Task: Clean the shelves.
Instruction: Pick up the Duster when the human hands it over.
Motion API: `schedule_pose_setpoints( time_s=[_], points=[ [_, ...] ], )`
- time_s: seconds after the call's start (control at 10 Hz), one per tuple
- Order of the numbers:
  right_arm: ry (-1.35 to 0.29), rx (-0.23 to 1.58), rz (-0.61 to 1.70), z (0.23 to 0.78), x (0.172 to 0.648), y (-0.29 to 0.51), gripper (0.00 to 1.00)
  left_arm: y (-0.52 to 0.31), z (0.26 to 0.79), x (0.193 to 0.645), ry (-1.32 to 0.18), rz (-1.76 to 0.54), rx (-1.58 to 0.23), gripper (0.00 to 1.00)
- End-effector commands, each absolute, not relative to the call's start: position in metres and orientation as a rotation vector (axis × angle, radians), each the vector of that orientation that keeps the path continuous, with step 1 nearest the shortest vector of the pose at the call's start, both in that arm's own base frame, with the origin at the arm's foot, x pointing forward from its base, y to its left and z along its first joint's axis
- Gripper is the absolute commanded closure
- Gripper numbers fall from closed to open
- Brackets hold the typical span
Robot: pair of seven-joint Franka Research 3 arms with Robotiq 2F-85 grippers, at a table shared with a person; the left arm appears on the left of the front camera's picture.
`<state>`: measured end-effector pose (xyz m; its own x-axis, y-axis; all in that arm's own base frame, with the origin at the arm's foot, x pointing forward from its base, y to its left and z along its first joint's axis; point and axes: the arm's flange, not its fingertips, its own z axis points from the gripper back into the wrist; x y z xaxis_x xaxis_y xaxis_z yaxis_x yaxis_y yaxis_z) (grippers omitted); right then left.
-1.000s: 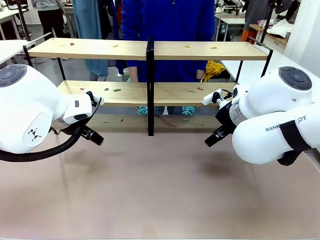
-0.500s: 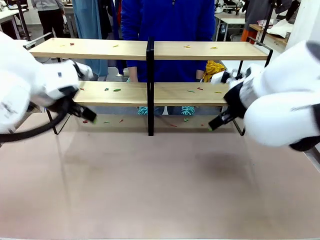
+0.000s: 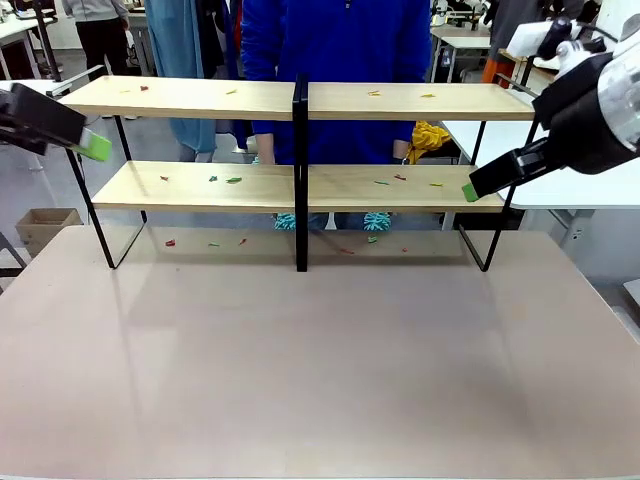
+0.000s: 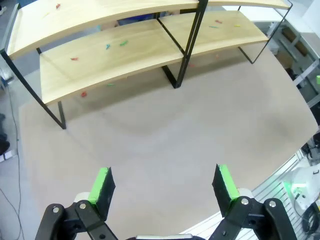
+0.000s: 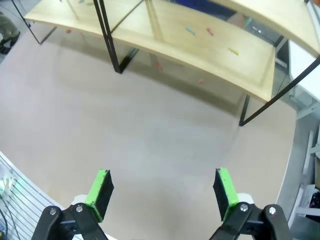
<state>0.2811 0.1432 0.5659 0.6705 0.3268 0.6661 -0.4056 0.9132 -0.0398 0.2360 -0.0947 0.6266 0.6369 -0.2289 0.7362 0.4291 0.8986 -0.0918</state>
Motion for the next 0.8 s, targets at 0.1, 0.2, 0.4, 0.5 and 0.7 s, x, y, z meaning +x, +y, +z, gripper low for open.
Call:
schedule_pose_setpoints(
  time_s=[0.1,0.2,0.4,0.5,0.7],
  points=[
    [-0.684,0.143,0.415,0.542,0.311,0.141,0.00,-0.103,0.608,0.265,-0.767,-0.366,-0.260,0.00],
    [-0.693,0.119,0.405,0.553,0.294,0.143,0.00,-0.096,0.621,0.244,-0.781,-0.373,-0.262,0.00],
    [-0.708,0.173,0.375,0.571,0.291,0.184,0.00,-0.133,0.640,0.254,-0.741,-0.312,-0.351,0.00],
    [-0.673,0.170,0.291,0.592,0.286,0.206,0.00,-0.150,0.660,0.246,-0.736,-0.201,-0.430,0.00],
    [-0.685,0.177,0.145,0.632,0.268,0.243,0.00,-0.168,0.697,0.222,-0.714,-0.093,-0.346,0.00]
  ],
)
